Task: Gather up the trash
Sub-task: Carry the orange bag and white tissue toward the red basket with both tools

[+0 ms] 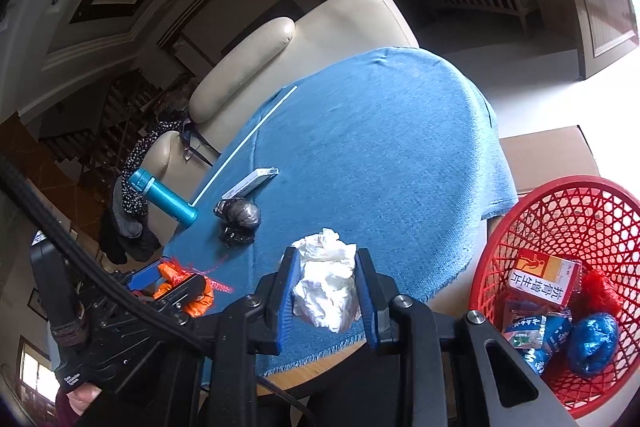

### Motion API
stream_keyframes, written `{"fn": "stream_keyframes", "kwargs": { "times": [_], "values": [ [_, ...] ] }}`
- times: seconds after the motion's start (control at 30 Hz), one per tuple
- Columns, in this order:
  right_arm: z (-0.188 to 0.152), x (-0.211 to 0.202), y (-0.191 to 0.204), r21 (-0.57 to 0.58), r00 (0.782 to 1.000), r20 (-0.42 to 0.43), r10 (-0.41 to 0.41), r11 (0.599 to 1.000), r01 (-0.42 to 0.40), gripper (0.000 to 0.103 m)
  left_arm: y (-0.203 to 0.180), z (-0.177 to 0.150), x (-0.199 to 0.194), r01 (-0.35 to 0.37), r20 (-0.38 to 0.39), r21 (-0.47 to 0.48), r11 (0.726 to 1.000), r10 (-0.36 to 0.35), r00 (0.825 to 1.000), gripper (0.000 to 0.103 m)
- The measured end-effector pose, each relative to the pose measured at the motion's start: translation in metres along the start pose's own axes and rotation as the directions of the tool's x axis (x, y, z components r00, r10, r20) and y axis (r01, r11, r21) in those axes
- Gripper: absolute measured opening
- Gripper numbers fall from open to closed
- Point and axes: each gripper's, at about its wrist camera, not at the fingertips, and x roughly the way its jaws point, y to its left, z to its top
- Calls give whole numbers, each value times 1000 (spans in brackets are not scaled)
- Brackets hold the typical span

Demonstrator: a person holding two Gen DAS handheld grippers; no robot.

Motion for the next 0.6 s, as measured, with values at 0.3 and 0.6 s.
{"fn": "stream_keyframes", "kwargs": {
  "times": [0.3,0.6],
  "values": [
    [0,-11,-11,19,1000,14,-3,1000,3,30,-12,3,-2,7,-1,25,1000,-7,1000,63],
    [-2,-21,-23,43,1000,28,-13,999,12,30,-26,4,1,25,-16,50,998,-24,1000,63]
  ]
}}
